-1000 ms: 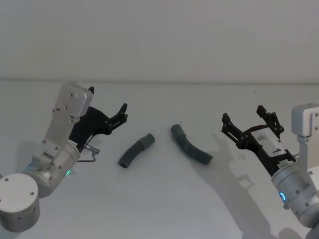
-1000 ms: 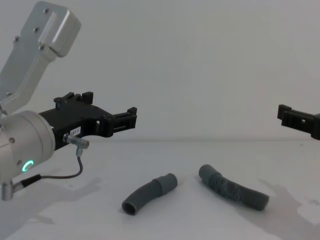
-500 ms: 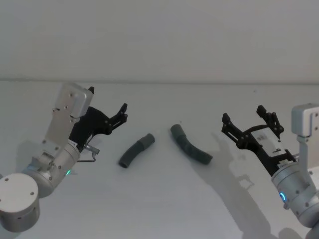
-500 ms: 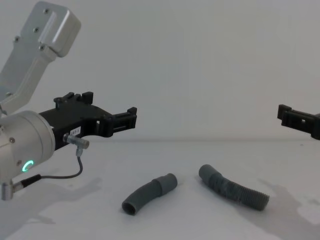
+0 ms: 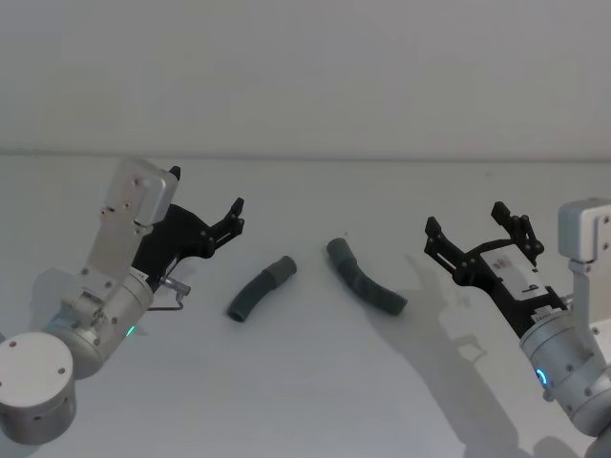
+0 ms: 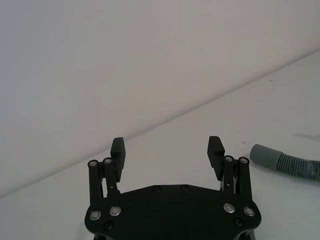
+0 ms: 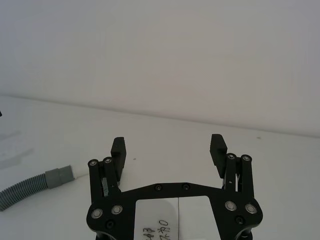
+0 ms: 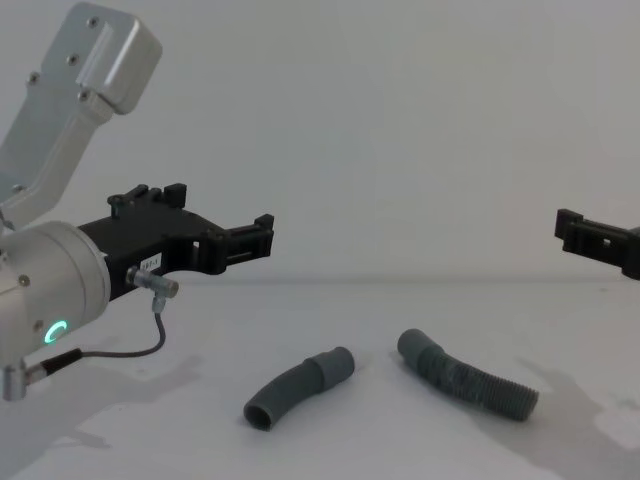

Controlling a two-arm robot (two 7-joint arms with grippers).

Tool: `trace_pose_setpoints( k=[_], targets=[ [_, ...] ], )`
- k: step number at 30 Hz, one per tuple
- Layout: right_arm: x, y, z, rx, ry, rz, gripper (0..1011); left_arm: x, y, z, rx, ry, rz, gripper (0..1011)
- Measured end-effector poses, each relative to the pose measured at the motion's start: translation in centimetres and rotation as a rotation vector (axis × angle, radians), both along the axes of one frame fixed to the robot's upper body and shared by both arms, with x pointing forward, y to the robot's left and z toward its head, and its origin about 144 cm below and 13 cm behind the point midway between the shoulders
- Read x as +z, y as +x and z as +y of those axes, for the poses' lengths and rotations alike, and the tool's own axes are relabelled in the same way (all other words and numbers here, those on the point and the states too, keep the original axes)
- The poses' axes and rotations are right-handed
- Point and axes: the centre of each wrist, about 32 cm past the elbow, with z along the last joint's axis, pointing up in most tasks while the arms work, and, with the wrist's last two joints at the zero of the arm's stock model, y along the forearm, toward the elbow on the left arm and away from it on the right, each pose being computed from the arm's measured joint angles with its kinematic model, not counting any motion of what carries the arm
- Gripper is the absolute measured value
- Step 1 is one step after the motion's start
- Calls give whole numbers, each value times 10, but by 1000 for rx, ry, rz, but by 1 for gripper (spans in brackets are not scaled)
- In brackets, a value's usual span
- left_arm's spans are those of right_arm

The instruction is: Use both hands to pick up one end of the pipe from the table, align the ends, and insert them.

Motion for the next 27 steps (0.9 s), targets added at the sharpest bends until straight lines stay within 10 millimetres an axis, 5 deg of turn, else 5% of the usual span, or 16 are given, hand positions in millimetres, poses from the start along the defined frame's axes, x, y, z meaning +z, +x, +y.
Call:
trace_pose_setpoints(
  k=[27],
  targets=[
    [0, 0, 0, 0, 0, 0, 1001, 0, 0, 0, 0, 0, 0, 1001]
  ],
)
